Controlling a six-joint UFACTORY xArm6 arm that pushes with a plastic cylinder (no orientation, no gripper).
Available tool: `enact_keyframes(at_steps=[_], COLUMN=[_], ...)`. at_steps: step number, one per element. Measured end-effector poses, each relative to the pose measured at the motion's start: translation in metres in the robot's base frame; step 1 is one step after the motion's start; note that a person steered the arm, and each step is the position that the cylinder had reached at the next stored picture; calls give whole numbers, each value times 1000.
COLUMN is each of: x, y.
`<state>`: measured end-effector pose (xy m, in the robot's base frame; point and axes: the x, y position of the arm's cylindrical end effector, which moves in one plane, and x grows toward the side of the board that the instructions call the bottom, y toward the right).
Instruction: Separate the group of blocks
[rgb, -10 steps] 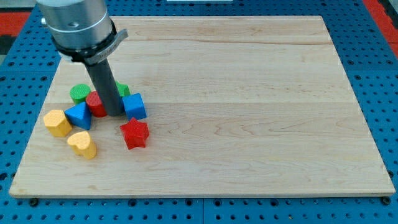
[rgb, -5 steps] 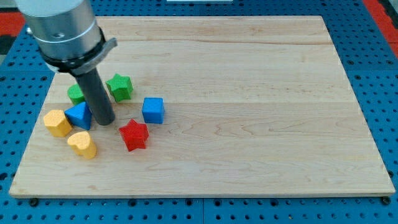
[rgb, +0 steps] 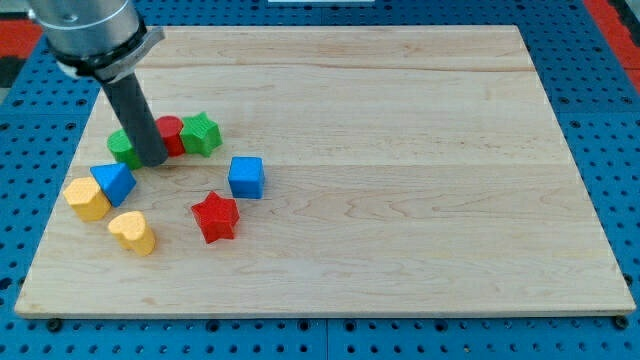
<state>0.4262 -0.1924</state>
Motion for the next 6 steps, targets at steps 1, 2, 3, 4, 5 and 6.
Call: enact_keyframes(at_steps=[1,2,3,4,5,6], x=[-42,-78,-68,-65,-76,-106], y=[7,8,27,53,75,61])
